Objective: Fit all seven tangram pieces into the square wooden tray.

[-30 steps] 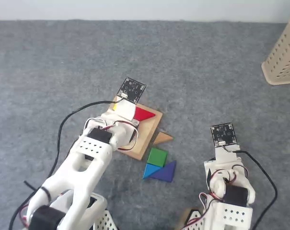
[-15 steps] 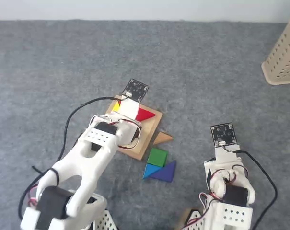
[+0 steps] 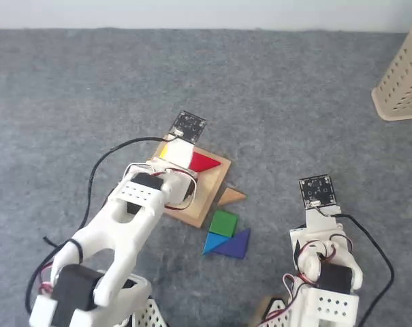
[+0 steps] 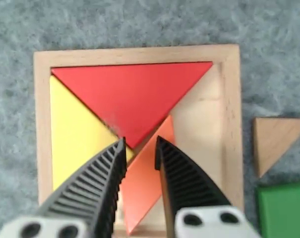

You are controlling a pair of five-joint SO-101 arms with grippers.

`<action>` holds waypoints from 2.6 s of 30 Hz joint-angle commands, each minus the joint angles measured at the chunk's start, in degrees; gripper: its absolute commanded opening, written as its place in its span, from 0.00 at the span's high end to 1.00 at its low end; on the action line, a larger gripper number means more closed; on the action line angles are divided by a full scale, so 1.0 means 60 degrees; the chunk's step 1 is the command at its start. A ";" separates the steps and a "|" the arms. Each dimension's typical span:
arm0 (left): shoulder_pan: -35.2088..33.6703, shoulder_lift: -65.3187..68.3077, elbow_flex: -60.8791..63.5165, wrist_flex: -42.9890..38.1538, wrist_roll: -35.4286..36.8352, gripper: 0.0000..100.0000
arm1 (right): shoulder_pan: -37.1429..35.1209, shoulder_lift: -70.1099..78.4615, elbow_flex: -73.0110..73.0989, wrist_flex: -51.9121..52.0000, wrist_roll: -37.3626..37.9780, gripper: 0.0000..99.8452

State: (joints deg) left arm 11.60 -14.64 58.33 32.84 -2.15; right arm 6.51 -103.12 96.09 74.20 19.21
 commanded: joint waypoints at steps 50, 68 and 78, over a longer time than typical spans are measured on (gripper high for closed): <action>0.0484 0.0996 -0.1516 0.3209 -0.2374 0.95 | 0.0110 -0.0139 0.0059 -0.0125 0.0103 0.99; -0.0147 -0.1495 -0.1077 0.4190 -0.2842 0.95 | 0.0110 -0.0139 0.0059 -0.0125 0.0103 0.99; -0.0088 -0.2593 0.1062 0.0249 -0.0777 0.95 | 0.0110 -0.0139 0.0059 -0.0125 0.0103 0.99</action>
State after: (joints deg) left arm 10.99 -27.82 60.88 45.32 -10.51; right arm 6.51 -103.12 96.09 74.20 19.21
